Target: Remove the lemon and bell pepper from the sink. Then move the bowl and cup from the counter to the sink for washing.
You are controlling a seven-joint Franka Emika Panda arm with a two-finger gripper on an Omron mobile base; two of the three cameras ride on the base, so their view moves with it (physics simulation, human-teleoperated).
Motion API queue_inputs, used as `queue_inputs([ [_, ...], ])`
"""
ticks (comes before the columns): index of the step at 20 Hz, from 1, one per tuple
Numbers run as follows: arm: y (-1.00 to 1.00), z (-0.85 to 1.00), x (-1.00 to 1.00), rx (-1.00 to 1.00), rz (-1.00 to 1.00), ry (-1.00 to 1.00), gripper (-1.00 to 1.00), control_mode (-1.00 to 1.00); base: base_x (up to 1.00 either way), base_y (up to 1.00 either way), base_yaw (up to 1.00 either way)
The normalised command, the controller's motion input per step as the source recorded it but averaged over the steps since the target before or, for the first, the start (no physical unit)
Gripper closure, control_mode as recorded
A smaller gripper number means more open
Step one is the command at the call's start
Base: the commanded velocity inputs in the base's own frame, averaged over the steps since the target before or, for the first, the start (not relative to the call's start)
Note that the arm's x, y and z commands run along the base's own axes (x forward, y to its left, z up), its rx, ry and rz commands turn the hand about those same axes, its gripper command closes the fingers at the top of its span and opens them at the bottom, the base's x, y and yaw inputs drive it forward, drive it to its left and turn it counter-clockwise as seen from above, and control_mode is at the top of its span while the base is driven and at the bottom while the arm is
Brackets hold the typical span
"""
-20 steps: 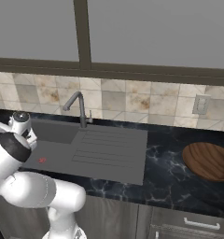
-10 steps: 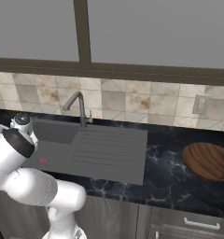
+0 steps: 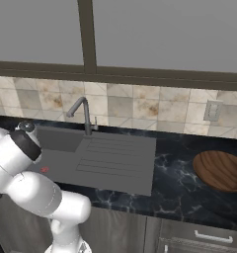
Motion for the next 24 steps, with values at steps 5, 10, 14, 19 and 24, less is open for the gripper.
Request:
queue_inputs([
  [5,0.01,-0.08,0.09,0.00,0.00,0.01,1.00,-1.00,0.00,0.00,0.00],
  [10,0.04,-0.09,0.09,0.00,0.00,0.00,1.00,-1.00,0.00,0.00,0.00],
  [14,0.08,-0.11,0.07,0.00,0.00,0.00,1.00,-1.00,0.00,0.00,0.00],
  [19,0.12,-0.11,0.10,0.00,0.00,0.00,1.00,-1.00,0.00,0.00,0.00],
  [24,0.12,-0.08,0.13,0.00,0.00,0.00,1.00,-1.00,0.00,0.00,0.00],
])
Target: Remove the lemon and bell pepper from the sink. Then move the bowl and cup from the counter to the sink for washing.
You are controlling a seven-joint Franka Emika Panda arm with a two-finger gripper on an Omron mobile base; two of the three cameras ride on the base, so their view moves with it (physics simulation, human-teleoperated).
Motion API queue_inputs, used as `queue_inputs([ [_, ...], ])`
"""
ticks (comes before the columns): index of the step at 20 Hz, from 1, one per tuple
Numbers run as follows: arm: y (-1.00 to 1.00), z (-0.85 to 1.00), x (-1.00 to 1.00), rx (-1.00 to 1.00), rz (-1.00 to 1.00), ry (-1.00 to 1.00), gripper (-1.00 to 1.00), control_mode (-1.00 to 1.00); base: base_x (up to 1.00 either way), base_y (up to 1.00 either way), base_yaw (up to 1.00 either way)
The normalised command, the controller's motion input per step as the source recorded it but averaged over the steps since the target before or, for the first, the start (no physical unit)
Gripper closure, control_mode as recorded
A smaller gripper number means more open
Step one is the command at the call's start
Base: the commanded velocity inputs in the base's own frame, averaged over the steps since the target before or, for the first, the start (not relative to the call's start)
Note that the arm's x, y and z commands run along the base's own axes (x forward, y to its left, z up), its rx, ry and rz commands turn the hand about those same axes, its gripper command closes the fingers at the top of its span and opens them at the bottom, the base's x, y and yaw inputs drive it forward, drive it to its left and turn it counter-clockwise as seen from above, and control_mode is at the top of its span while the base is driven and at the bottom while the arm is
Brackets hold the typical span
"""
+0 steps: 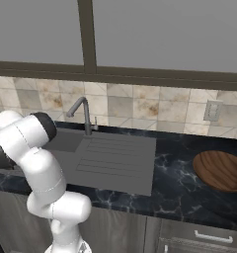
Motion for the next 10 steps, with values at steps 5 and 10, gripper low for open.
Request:
queue_inputs([
  [5,0.08,-0.07,0.17,0.00,0.00,0.00,1.00,-1.00,0.00,0.00,0.00],
  [10,0.09,-0.09,0.15,0.00,0.00,0.00,1.00,-1.00,0.00,0.00,0.00],
])
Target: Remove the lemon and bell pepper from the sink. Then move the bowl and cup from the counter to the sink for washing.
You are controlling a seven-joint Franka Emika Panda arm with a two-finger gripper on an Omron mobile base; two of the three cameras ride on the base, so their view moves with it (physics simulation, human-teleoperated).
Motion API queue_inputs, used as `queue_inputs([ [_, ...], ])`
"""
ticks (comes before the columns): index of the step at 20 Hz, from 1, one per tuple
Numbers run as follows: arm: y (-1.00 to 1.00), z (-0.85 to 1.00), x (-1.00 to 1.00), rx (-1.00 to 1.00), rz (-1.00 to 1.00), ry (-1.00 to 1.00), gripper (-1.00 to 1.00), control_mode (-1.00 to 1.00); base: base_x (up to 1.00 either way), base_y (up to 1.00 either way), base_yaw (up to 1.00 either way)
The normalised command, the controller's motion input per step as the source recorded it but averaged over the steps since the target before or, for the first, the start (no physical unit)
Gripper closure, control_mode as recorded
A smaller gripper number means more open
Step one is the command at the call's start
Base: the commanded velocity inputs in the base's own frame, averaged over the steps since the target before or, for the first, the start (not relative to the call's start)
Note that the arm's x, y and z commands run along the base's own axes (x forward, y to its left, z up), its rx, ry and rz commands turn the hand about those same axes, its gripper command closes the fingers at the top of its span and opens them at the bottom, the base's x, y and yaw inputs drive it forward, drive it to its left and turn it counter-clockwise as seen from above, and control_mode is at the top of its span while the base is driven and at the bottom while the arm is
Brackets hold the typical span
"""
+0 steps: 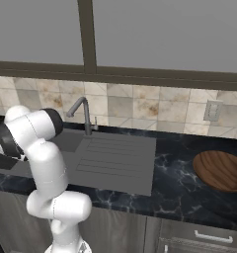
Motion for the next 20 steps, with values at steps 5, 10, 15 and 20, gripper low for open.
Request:
queue_inputs([
  [5,0.11,-0.08,0.13,0.00,0.00,0.00,1.00,-1.00,0.00,0.00,0.00],
  [10,0.13,-0.07,0.11,0.00,0.00,0.00,1.00,-1.00,0.00,0.00,0.00],
  [15,0.13,-0.05,0.15,0.00,0.00,0.00,1.00,-1.00,0.00,0.00,0.00],
  [20,0.12,-0.05,0.15,0.00,0.00,0.00,1.00,-1.00,0.00,0.00,0.00],
])
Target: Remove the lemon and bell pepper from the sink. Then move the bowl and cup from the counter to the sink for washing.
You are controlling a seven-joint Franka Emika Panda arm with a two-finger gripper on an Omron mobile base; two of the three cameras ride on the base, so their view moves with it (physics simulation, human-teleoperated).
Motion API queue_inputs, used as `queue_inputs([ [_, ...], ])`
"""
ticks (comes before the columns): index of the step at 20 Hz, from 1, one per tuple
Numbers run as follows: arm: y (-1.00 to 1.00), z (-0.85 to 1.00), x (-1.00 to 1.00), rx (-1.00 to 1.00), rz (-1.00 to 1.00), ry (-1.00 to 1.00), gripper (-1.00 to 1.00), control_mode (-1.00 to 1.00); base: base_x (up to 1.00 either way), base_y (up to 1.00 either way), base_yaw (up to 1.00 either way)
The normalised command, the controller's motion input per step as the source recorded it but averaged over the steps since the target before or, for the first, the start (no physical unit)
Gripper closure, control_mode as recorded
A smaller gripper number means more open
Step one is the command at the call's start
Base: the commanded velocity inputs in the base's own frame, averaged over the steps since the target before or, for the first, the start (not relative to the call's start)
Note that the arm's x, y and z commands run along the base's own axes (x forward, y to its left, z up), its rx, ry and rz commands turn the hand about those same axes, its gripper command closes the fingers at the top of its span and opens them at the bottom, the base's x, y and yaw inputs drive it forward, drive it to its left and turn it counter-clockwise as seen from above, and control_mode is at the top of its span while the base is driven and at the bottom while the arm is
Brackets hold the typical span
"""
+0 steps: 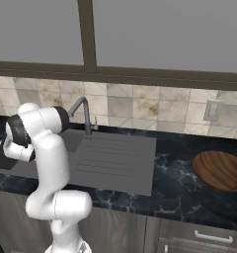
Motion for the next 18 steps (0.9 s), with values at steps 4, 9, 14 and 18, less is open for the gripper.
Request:
queue_inputs([
  [4,0.15,-0.08,0.15,0.00,-0.01,0.00,1.00,-1.00,0.00,0.00,0.00],
  [9,0.19,-0.10,0.12,0.00,-0.01,0.00,1.00,-1.00,0.00,0.00,0.00],
  [14,0.21,-0.09,0.13,0.00,0.00,0.00,1.00,-1.00,0.00,0.00,0.00],
  [18,0.19,-0.07,0.14,0.00,0.00,0.00,1.00,-1.00,0.00,0.00,0.00],
])
